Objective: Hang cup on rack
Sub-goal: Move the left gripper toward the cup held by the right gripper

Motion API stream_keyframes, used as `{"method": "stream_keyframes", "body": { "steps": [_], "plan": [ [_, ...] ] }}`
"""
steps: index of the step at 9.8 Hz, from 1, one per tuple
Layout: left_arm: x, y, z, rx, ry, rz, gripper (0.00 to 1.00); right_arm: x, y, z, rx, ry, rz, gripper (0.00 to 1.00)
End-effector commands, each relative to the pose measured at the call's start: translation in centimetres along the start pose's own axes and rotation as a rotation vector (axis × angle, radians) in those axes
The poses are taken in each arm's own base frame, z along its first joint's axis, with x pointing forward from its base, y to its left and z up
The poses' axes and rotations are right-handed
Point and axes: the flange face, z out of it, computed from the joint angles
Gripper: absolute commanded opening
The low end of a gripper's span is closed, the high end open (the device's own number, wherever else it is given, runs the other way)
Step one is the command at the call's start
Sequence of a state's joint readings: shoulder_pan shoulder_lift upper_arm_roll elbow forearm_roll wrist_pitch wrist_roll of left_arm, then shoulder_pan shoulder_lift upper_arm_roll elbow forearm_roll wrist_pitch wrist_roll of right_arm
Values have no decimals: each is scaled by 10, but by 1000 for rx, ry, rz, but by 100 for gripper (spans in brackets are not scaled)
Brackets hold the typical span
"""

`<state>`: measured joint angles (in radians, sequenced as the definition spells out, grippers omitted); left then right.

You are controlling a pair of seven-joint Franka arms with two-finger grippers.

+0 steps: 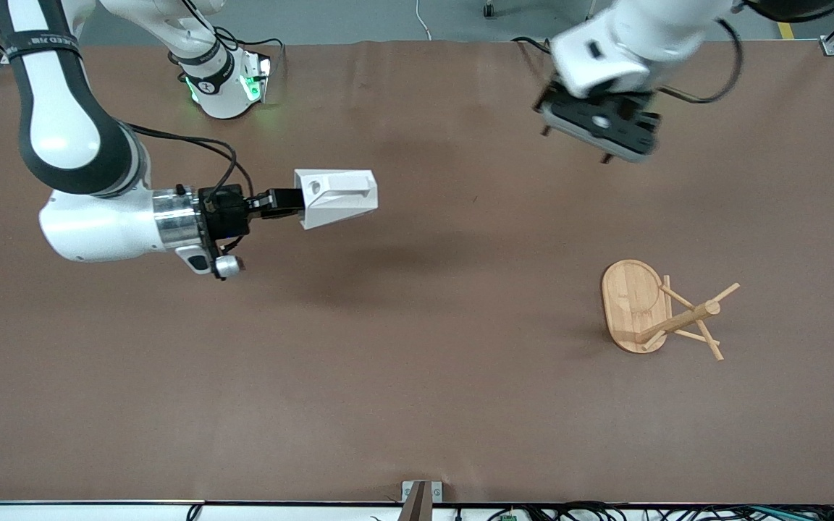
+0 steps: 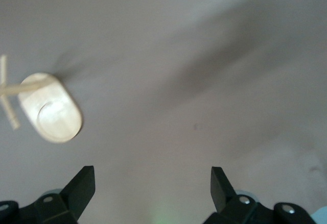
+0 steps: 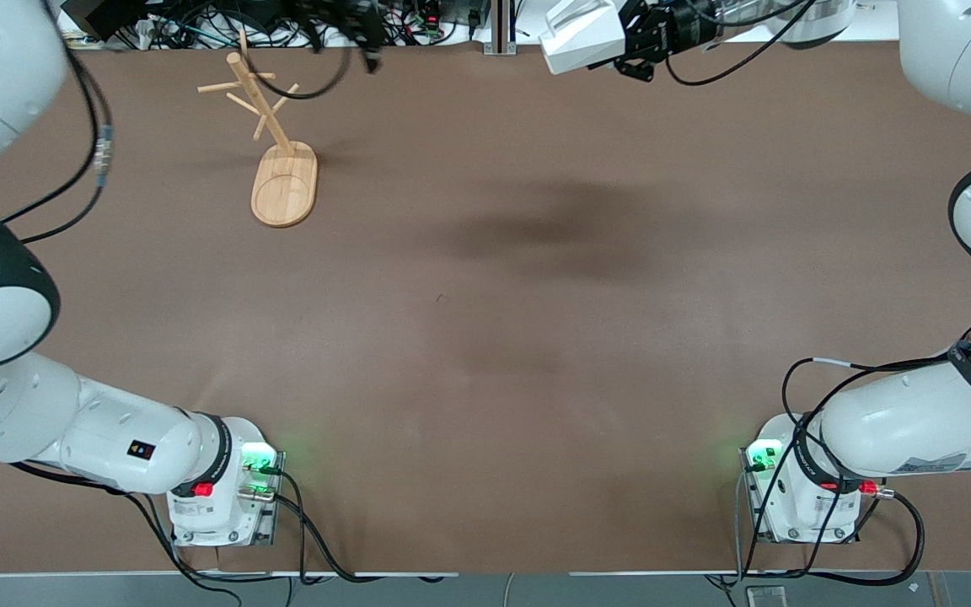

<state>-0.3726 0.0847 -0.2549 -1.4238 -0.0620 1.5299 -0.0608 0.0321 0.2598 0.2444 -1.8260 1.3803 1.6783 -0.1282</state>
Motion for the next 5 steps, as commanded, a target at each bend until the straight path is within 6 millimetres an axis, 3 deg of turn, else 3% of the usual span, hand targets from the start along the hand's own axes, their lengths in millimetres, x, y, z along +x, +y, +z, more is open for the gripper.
{"method": "stream_keyframes", "body": {
  "steps": [1, 2, 4, 5],
  "plan": [
    [41, 57, 20, -26, 8, 145, 100, -9, 18, 27, 117, -22, -31, 0],
    [51, 92, 28, -14, 39, 224, 100, -13, 23, 43, 156, -41, -50, 0],
    [54, 124, 26, -30, 108, 274, 100, -19, 30, 68, 243, -56, -82, 0],
    [56, 140, 28, -42, 141, 298, 100, -20, 34, 71, 252, -56, -85, 0]
  ]
}}
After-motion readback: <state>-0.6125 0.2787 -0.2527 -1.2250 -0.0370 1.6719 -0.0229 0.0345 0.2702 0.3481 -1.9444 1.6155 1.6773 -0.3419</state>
